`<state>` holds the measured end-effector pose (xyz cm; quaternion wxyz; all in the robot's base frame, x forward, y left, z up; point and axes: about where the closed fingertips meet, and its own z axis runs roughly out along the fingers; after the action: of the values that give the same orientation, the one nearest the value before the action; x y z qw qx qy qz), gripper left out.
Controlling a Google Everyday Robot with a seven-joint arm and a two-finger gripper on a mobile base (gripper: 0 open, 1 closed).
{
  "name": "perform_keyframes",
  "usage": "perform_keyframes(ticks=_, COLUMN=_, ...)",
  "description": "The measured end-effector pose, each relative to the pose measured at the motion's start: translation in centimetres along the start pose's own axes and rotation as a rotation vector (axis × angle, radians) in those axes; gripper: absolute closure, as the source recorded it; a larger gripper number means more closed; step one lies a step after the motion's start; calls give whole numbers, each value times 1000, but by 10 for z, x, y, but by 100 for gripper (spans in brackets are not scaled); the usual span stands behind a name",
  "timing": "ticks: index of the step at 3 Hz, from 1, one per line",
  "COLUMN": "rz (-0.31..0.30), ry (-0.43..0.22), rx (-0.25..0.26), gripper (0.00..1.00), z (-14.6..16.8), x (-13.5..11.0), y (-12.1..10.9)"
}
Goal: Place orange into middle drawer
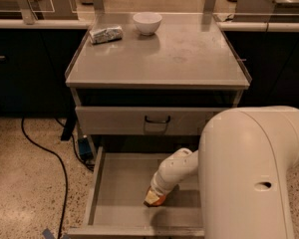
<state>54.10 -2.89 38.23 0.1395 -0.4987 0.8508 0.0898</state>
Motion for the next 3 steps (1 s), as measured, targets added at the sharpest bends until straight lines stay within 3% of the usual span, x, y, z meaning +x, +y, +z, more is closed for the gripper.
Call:
perform_keyframes(ticks=2, rz=0, ry=0, rx=0, gripper=11, z=0, x=0, y=0)
perform_keyframes(ticks=3, rz=0, ry=0, rx=0, gripper=0, z=0, x=0, y=0)
